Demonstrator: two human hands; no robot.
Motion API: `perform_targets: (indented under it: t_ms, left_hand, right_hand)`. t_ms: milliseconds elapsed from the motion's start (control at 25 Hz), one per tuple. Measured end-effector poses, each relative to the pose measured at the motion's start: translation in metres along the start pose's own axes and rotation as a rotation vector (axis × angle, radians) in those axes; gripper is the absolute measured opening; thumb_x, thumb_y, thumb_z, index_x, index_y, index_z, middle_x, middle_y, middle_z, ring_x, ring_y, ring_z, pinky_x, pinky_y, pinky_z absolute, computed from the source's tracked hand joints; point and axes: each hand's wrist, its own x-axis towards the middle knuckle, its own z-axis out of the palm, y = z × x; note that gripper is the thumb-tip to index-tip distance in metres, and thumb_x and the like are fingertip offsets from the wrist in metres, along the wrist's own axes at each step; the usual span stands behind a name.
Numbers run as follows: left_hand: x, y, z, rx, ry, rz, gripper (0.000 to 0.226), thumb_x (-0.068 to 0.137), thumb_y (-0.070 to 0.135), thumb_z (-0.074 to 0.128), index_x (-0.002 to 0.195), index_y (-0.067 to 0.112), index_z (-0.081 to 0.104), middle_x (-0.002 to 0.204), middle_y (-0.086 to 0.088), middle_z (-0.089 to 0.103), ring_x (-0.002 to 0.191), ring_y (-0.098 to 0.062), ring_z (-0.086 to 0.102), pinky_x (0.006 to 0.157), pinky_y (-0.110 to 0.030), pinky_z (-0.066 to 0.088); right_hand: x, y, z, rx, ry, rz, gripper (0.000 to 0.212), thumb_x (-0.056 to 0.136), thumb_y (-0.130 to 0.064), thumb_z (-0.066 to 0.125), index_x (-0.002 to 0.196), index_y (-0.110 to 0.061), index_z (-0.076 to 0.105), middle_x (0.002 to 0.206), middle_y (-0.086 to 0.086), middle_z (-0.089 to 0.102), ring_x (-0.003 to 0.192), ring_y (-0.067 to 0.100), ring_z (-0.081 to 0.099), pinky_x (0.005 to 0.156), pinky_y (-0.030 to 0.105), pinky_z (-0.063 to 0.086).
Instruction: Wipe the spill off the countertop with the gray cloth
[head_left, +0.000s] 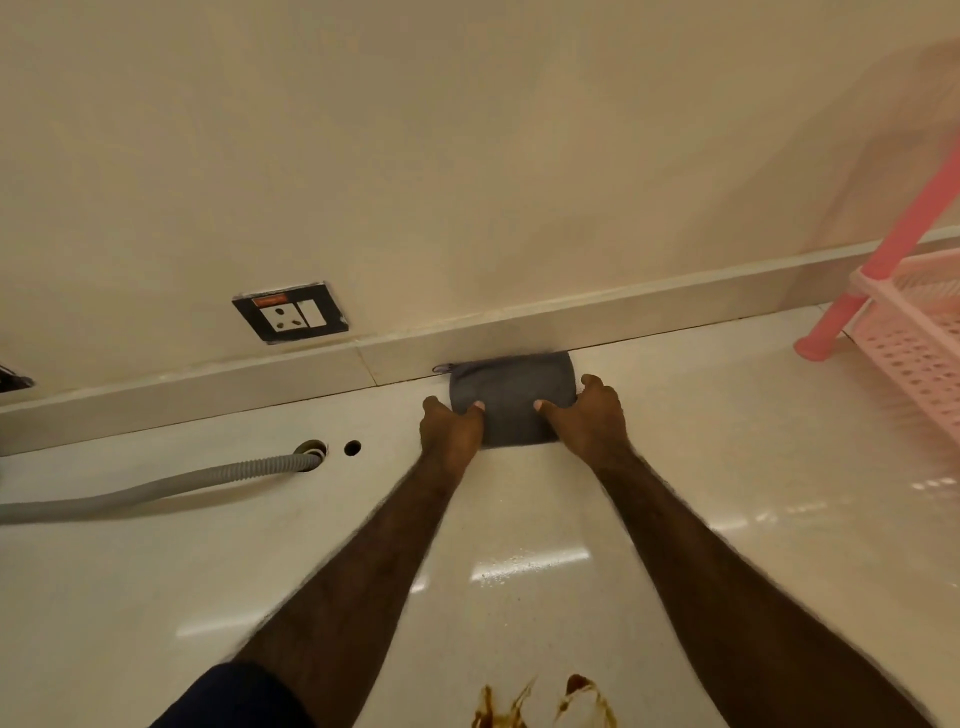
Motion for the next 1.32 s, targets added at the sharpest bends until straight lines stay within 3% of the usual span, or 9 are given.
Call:
perform_targets:
  t_ms: [80,280,440,560,760,920,1320]
  left_hand:
    - [0.004,0.003,0.001,-0.027,-0.043,-0.051,0.061,0.096,0.033,0.072,0.145,0.006,0.047,0.142,-0.016,0.058,0.124,-0.033,0.061,0.093,-0.035,0.051]
    - [-0.001,0.007,0.000,-0.068,-0.103,-0.095,0.050,0.092,0.023,0.075,0.134,0.004,0.058,0.132,-0.016,0.066,0.116,-0.032,0.063,0.103,-0.041,0.053]
    - [-0.028,0.000,-0.006,-0.220,-0.142,-0.045,0.028,0.090,0.013,0.074,0.115,0.010,0.061,0.125,-0.015,0.067,0.106,-0.029,0.063,0.089,-0.040,0.055]
    - [-0.061,-0.009,-0.012,-0.304,-0.145,-0.023,0.023,0.087,0.006,0.074,0.108,0.007,0.066,0.119,-0.018,0.070,0.102,-0.031,0.068,0.092,-0.045,0.061]
    - [-0.138,-0.037,-0.011,-0.281,-0.215,0.094,0.051,0.082,0.006,0.081,0.125,0.010,0.055,0.119,-0.015,0.067,0.106,-0.029,0.068,0.087,-0.042,0.063]
    - [-0.203,-0.066,-0.004,-0.259,-0.388,0.176,0.052,0.082,0.011,0.084,0.116,0.029,0.048,0.115,-0.011,0.068,0.102,-0.024,0.071,0.076,-0.040,0.066]
    - [-0.339,-0.150,0.022,-0.040,-0.559,0.294,0.044,0.075,0.029,0.089,0.095,0.042,0.053,0.114,0.001,0.068,0.099,-0.020,0.073,0.073,-0.039,0.067]
  right_hand:
    - [0.004,0.001,0.001,-0.010,-0.052,0.042,0.072,0.090,-0.035,0.084,0.145,-0.004,0.050,0.144,0.019,0.060,0.127,0.037,0.063,0.102,0.042,0.056]
    - [-0.002,0.002,-0.004,0.077,-0.123,0.080,0.035,0.100,-0.018,0.071,0.131,-0.004,0.064,0.133,0.018,0.069,0.117,0.034,0.067,0.101,0.041,0.056]
    - [-0.029,0.013,-0.028,0.133,-0.113,0.036,0.035,0.101,-0.013,0.069,0.134,-0.005,0.062,0.133,0.017,0.068,0.107,0.028,0.064,0.092,0.036,0.054]
    - [-0.061,0.031,-0.051,0.174,-0.128,0.013,0.037,0.100,-0.013,0.070,0.135,-0.006,0.062,0.132,0.016,0.068,0.110,0.028,0.064,0.093,0.036,0.055]
    - [-0.126,0.077,-0.097,0.166,-0.106,-0.051,0.031,0.098,-0.012,0.070,0.128,-0.008,0.067,0.122,0.011,0.073,0.111,0.031,0.069,0.099,0.049,0.059]
    - [-0.169,0.116,-0.133,0.178,-0.063,-0.044,0.025,0.100,-0.012,0.069,0.125,-0.011,0.069,0.120,0.009,0.074,0.109,0.030,0.069,0.101,0.051,0.057]
    - [-0.265,0.226,-0.167,0.174,-0.178,-0.007,0.025,0.105,-0.012,0.062,0.130,-0.015,0.067,0.126,0.006,0.073,0.109,0.019,0.068,0.084,0.028,0.053]
